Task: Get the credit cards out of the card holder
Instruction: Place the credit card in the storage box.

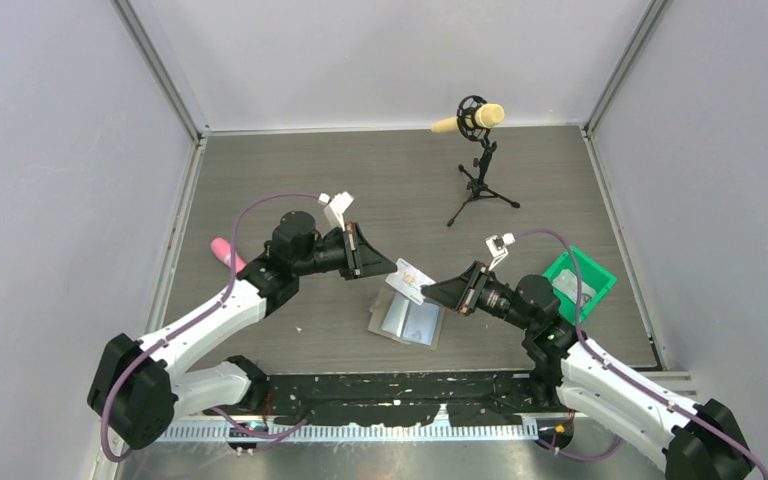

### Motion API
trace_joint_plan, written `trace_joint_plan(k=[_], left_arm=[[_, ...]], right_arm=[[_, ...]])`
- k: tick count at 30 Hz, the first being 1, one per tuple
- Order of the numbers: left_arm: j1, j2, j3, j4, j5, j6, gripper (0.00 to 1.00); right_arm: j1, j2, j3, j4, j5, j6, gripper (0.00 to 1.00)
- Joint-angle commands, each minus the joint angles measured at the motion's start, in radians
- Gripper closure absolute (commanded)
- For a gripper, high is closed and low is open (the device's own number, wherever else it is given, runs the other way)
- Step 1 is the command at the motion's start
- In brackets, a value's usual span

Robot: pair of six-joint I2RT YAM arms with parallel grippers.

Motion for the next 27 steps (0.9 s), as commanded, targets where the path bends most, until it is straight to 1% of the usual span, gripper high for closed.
trace_joint_plan(k=[1, 2, 3, 4, 6, 7, 8, 9, 10, 11, 12, 13, 14, 15, 16, 17, 18, 19, 21, 22, 23, 24, 25, 26, 27], left_arm=[[0.000, -0.029, -0.018, 0.056, -0.049, -0.011, 1.00], [0.001, -0.028, -0.021, 0.053, -0.054, -0.007, 1.00], [0.001, -0.028, -0.023, 0.048, -0.058, -0.004, 0.97], [0.001, -0.027, -0.024, 0.040, -0.063, -0.001, 0.90], [0.004, -0.028, -0.020, 0.001, -0.075, 0.009, 0.67], [0.006, -0.029, -0.016, -0.020, -0.079, 0.017, 0.58], [0.008, -0.029, -0.010, -0.043, -0.080, 0.025, 0.52], [0.008, -0.032, -0.003, -0.073, -0.079, 0.039, 0.46], [0.009, -0.034, 0.005, -0.100, -0.075, 0.062, 0.42], [0.010, -0.034, 0.015, -0.122, -0.061, 0.080, 0.37], [0.010, -0.030, 0.027, -0.138, -0.047, 0.098, 0.28], [0.009, -0.028, 0.040, -0.188, -0.033, 0.116, 0.23], [0.009, -0.027, 0.057, -0.224, -0.021, 0.132, 0.22], [0.010, -0.029, 0.068, -0.252, -0.010, 0.149, 0.19], [0.009, -0.035, 0.077, -0.286, -0.003, 0.164, 0.16], [0.010, -0.043, 0.089, -0.325, -0.005, 0.184, 0.13], [0.009, -0.052, 0.102, -0.370, -0.008, 0.206, 0.07], [0.009, -0.064, 0.116, -0.444, -0.015, 0.230, 0.02], [0.009, -0.077, 0.150, -0.557, -0.027, 0.299, 0.00], [0.009, -0.082, 0.164, -0.600, -0.015, 0.335, 0.00], [0.009, -0.089, 0.174, -0.637, -0.002, 0.368, 0.00], [0.008, -0.098, 0.181, -0.678, 0.002, 0.392, 0.00], [0.008, -0.105, 0.189, -0.717, -0.001, 0.415, 0.00], [0.008, -0.112, 0.199, -0.750, 0.000, 0.444, 0.00], [0.008, -0.119, 0.208, -0.783, 0.003, 0.463, 0.00]], right_arm=[[-0.007, -0.028, -0.003, 0.073, 0.062, 0.017, 0.91], [-0.012, -0.030, 0.000, 0.070, 0.064, 0.004, 0.93], [-0.022, -0.029, 0.007, 0.062, 0.065, -0.004, 0.94], [-0.031, -0.027, 0.013, 0.056, 0.063, -0.028, 0.94], [-0.066, -0.021, 0.061, 0.003, 0.036, -0.072, 0.95], [-0.104, -0.019, 0.079, -0.053, 0.000, -0.090, 0.95], [-0.125, -0.015, 0.122, -0.088, -0.020, -0.136, 0.95], [-0.172, -0.013, 0.146, -0.174, -0.055, -0.164, 0.95], [-0.218, -0.007, 0.203, -0.219, -0.091, -0.222, 0.95], [-0.241, -0.003, 0.229, -0.309, -0.109, -0.256, 0.95], [-0.287, 0.007, 0.284, -0.351, -0.141, -0.321, 0.95], [-0.311, 0.016, 0.313, -0.440, -0.156, -0.352, 0.95], [-0.356, 0.039, 0.366, -0.540, -0.176, -0.413, 0.95], [-0.381, 0.052, 0.394, -0.582, -0.183, -0.460, 0.95], [-0.429, 0.079, 0.444, -0.662, -0.197, -0.479, 0.95], [-0.454, 0.101, 0.464, -0.697, -0.203, -0.507, 0.95], [-0.502, 0.110, 0.501, -0.758, -0.209, -0.518, 0.95], [-0.525, 0.123, 0.518, -0.790, -0.208, -0.543, 0.95], [-0.593, 0.141, 0.569, -0.882, -0.205, -0.586, 0.95], [-0.645, 0.150, 0.607, -0.954, -0.199, -0.604, 0.95], [-0.671, 0.167, 0.629, -0.991, -0.190, -0.644, 0.95], [-0.712, 0.176, 0.674, -1.067, -0.151, -0.663, 0.95], [-0.733, 0.196, 0.720, -1.102, -0.105, -0.704, 0.95], [-0.770, 0.205, 0.744, -1.170, -0.085, -0.718, 0.95], [-0.790, 0.221, 0.784, -1.198, -0.068, -0.755, 0.95]])
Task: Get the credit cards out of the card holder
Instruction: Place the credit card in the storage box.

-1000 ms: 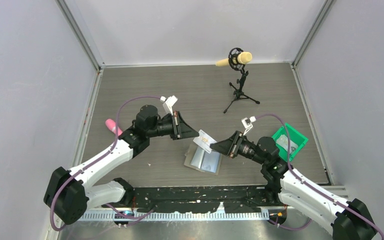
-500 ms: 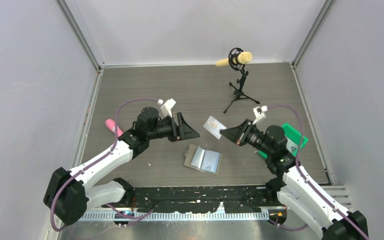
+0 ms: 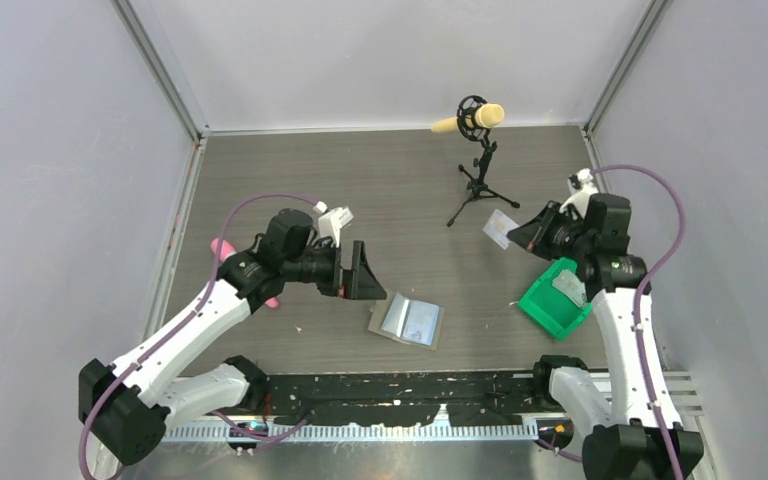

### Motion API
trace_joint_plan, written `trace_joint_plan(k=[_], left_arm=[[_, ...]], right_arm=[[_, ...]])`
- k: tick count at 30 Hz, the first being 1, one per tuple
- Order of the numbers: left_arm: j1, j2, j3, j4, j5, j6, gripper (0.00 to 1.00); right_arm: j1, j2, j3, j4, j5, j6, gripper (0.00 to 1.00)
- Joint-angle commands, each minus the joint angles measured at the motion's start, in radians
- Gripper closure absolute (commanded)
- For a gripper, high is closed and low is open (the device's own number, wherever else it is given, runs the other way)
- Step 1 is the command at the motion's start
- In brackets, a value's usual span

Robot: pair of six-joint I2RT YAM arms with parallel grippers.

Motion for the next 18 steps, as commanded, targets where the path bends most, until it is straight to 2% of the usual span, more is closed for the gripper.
trace_joint_plan(k=[1, 5, 10, 18], left_arm=[[0.003, -0.047, 0.066, -0.235, 0.037, 0.172, 0.00], [0.001, -0.076, 0.065, -0.330, 0.032, 0.247, 0.00], [-0.010, -0.153, -0.004, -0.291, 0.043, 0.234, 0.00], [-0.024, -0.146, 0.006, -0.325, 0.032, 0.247, 0.00]], right_arm=[[-0.124, 0.043, 0.177, -0.310, 0.112, -0.184, 0.95], [-0.250, 0.122, 0.262, -0.447, 0.130, -0.285, 0.95], [-0.376, 0.176, 0.327, -0.566, 0.159, -0.380, 0.95], [-0.416, 0.257, 0.333, -0.617, 0.380, -0.387, 0.95]])
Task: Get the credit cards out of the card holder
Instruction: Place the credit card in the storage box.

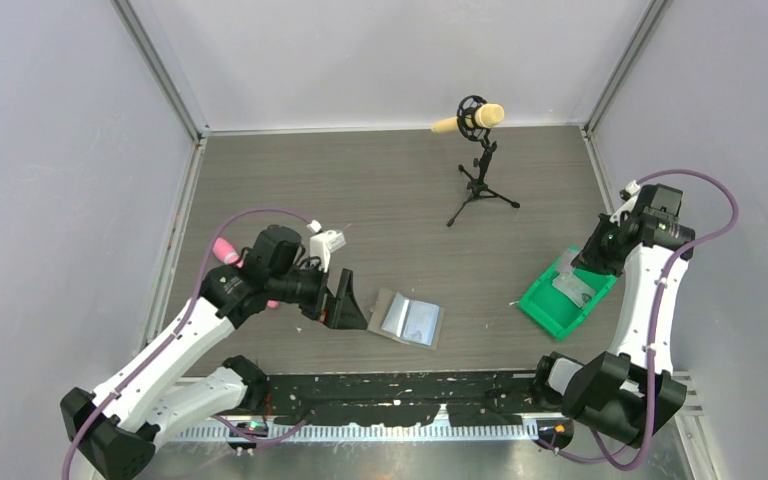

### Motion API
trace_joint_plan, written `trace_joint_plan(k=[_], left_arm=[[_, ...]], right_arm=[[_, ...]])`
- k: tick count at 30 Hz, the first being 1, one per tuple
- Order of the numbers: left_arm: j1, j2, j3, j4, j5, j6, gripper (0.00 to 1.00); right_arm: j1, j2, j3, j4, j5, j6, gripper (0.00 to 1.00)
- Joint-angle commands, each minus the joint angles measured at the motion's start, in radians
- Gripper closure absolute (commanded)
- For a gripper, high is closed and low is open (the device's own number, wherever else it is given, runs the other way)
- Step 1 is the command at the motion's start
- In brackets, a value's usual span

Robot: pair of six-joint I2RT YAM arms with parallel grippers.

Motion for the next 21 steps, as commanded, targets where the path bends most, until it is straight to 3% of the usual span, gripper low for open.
trace_joint_plan(k=[1, 21], left_arm=[[-0.019, 0.005, 0.004, -0.020, 0.015, 0.025, 0.00], [-0.036, 0.090, 0.038, -0.070, 0.003, 0.050, 0.00]], right_arm=[[-0.019, 0.003, 0.033, -0.060, 0.145, -0.033, 0.95], [-0.029, 0.212, 0.027, 0.019, 0.067, -0.045, 0.95]])
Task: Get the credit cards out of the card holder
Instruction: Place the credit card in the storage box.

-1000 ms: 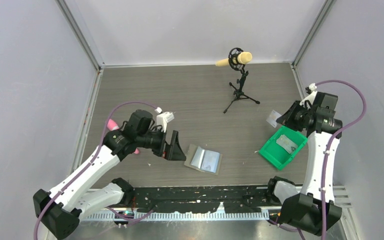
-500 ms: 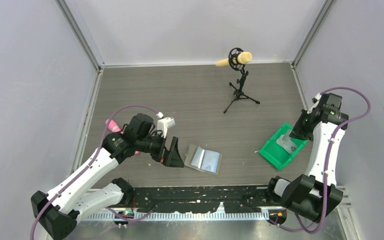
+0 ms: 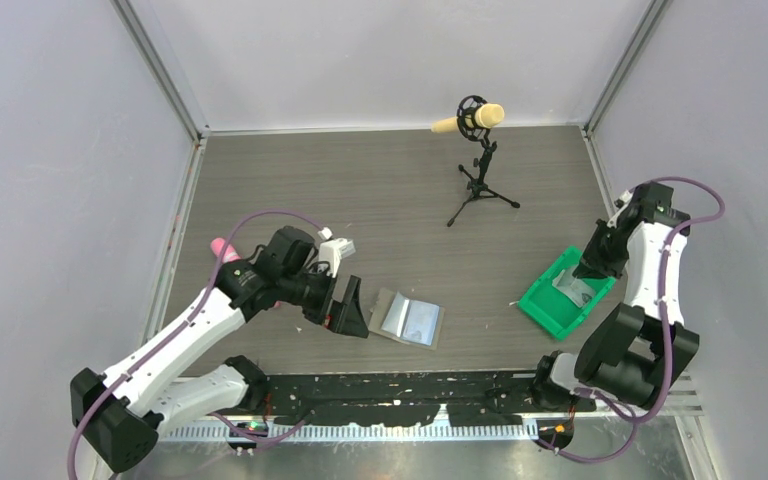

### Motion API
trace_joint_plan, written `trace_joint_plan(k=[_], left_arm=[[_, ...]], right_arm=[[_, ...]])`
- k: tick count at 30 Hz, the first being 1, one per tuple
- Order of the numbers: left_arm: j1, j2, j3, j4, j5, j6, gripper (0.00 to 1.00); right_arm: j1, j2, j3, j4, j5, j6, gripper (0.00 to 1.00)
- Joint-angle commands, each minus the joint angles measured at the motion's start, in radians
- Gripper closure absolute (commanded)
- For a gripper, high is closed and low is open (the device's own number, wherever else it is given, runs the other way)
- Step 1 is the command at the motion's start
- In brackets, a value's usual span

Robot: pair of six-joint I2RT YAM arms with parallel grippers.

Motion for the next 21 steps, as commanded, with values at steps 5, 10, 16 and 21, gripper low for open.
trace_joint_plan(k=[5, 10, 16, 21], left_arm=[[-0.002, 0.043, 0.053, -0.037, -0.020, 0.028, 0.00], [-0.002, 0.062, 0.068, -0.051, -0.048, 0.035, 0.00], [-0.003, 0.061, 0.065, -0.052, -0.075, 0.028, 0.00], [-0.003, 0.053, 0.060, -0.050, -0.096, 0.024, 0.00]], right_arm=[[-0.005, 0.083, 0.026, 0.103, -0.057, -0.024, 0.95], [-0.005, 0.128, 0.033, 0.126, -0.034, -0.042, 0.90], [-0.005, 0.162, 0.021, 0.166, -0.021, -0.047, 0.90], [-0.005, 0.179, 0.023, 0.192, -0.028, -0.043, 0.88]])
